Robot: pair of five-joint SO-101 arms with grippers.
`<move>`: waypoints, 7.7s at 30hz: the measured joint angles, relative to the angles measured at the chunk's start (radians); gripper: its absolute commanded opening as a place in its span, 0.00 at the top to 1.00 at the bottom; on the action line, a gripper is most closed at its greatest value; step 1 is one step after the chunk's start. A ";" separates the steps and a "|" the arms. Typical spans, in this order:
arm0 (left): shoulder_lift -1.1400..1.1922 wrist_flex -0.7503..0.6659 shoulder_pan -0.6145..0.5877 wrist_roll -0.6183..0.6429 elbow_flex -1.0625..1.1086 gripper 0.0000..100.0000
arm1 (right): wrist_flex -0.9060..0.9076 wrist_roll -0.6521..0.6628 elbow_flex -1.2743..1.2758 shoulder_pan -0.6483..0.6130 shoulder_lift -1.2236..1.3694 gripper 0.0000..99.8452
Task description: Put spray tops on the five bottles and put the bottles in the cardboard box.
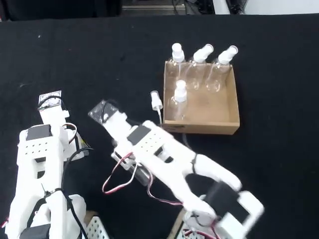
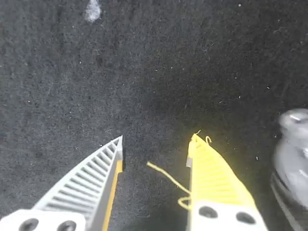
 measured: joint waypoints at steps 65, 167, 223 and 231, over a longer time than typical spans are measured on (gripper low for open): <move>0.463 -0.835 0.907 0.683 -0.028 0.78 | 0.150 0.252 0.385 1.350 -1.025 0.99; 0.586 -0.009 0.393 -0.474 -0.522 0.84 | 0.014 0.055 0.717 1.151 -1.025 0.99; 0.778 0.058 0.390 -0.468 -0.666 0.86 | -0.028 0.055 0.740 1.151 -1.025 0.99; 0.778 0.058 0.390 -0.466 -0.666 0.88 | -0.028 0.055 0.740 1.151 -1.025 0.99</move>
